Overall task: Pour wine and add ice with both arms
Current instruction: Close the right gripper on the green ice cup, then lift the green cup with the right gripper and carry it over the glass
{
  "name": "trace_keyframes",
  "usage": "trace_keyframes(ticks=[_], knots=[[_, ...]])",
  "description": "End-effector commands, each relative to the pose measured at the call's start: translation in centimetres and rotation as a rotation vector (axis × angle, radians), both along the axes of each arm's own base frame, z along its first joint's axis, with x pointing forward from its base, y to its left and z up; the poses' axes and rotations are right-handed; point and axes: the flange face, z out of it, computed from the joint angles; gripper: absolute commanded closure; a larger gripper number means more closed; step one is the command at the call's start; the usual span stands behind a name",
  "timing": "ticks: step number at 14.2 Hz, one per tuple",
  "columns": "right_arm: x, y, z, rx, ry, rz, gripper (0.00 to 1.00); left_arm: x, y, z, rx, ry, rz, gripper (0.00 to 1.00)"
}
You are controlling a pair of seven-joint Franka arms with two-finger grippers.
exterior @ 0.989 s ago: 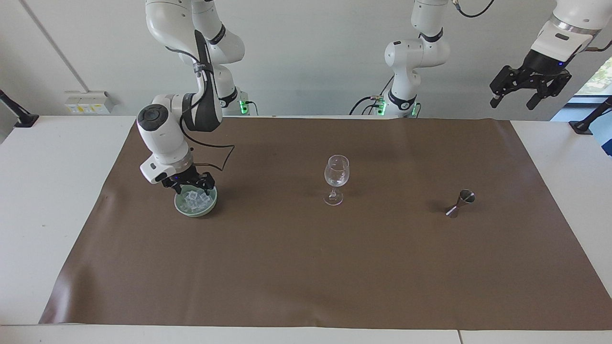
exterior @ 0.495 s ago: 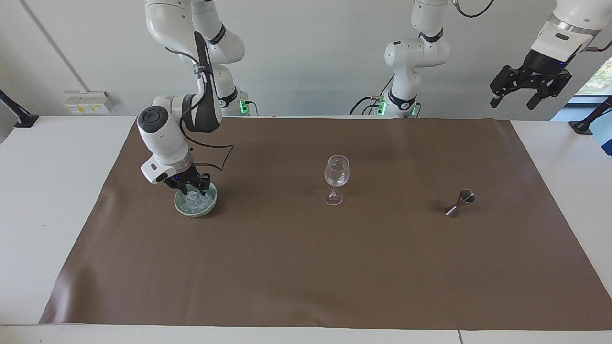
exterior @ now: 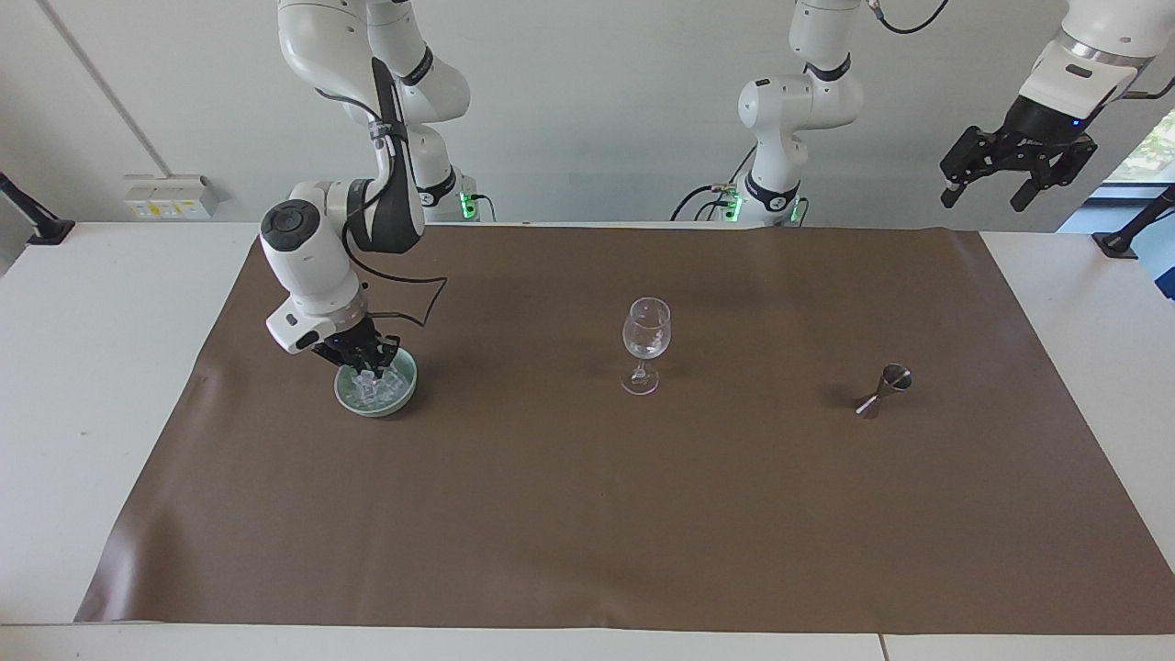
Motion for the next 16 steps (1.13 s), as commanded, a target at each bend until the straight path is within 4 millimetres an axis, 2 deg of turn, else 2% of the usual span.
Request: trace_keyframes(ticks=[1, 3, 6, 10, 12, 14, 16], knots=[[0.1, -0.6, 0.7, 0.004, -0.017, 0.031, 0.88, -0.7, 0.3, -0.1, 0.009, -0.01, 0.001, 0.0], [0.1, -0.5, 1.6, 0.005, -0.026, 0.033, 0.93, -0.7, 0.3, -0.1, 0.01, -0.011, 0.001, 0.0], [0.1, -0.2, 4.0, 0.007, -0.041, 0.042, 1.0, -0.6, 0.3, -0.2, 0.01, -0.011, 0.003, 0.0], [0.4, 1.6, 7.9, 0.014, -0.057, 0.071, 1.0, -0.7, 0.3, -0.1, 0.01, -0.014, 0.006, 0.0], [0.7, 3.3, 10.0, 0.019, -0.068, 0.099, 1.0, -0.6, 0.3, -0.1, 0.01, -0.014, 0.007, 0.0], [0.7, 6.6, 11.6, 0.032, -0.074, 0.134, 1.0, -0.6, 0.3, -0.1, 0.008, -0.014, 0.007, 0.0], [0.8, 8.7, 13.4, 0.041, -0.081, 0.148, 1.0, -0.6, 0.3, -0.1, 0.008, -0.014, 0.006, 0.0]])
